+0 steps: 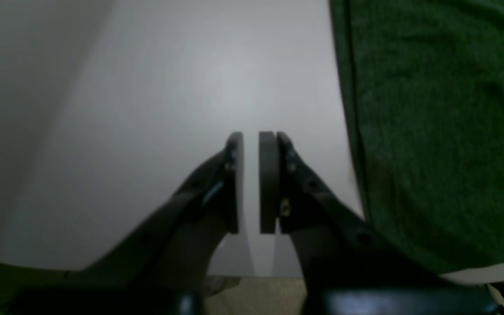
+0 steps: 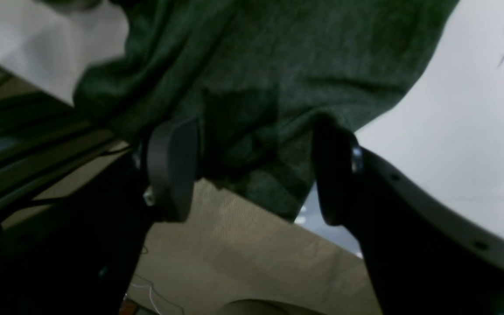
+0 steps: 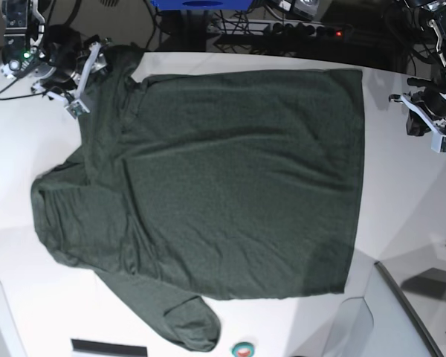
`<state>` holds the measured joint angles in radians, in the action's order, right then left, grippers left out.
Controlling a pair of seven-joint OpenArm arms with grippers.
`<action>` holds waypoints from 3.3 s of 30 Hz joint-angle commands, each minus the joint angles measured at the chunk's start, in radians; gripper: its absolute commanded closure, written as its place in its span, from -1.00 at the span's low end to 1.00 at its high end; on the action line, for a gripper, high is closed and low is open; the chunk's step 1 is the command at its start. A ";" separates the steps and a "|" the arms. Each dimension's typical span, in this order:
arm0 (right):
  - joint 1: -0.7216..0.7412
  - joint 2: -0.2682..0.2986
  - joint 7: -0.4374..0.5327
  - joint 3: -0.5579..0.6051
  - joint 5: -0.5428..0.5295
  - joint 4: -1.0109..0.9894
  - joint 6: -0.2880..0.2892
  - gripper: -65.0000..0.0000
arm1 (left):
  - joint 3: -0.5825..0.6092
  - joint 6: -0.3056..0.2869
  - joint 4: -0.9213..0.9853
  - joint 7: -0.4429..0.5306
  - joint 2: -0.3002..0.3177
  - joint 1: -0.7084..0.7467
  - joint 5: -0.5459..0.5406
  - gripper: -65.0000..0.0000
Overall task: Layout the t-shirt on the table in an organized manner, then fold the t-shirt properly
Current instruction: 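Grasp the shirt's shoulder edge with the right gripper, then fold the grasped shoulder fabric inward over the shirt with the right gripper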
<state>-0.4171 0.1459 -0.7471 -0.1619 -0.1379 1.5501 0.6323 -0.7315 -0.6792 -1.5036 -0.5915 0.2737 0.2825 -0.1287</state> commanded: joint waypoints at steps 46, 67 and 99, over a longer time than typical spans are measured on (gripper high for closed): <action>0.581 -0.159 -0.378 0.344 0.016 0.103 -0.052 -0.12 | -0.006 0.005 -0.025 0.014 0.012 0.001 -0.010 0.81; -0.004 -0.013 -0.142 0.137 0.016 0.174 -0.053 -0.20 | -0.009 0.005 -0.027 0.017 0.020 0.014 -0.010 0.81; 0.044 -0.016 -0.271 0.230 0.016 0.392 -0.053 0.98 | -0.017 0.005 -0.061 0.017 0.032 0.045 -0.010 0.81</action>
<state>-0.3737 0.1265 -1.0290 0.0662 -0.1143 1.9301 0.5770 -0.7406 -0.6807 -1.5467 -0.5922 0.2863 0.3298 -0.1287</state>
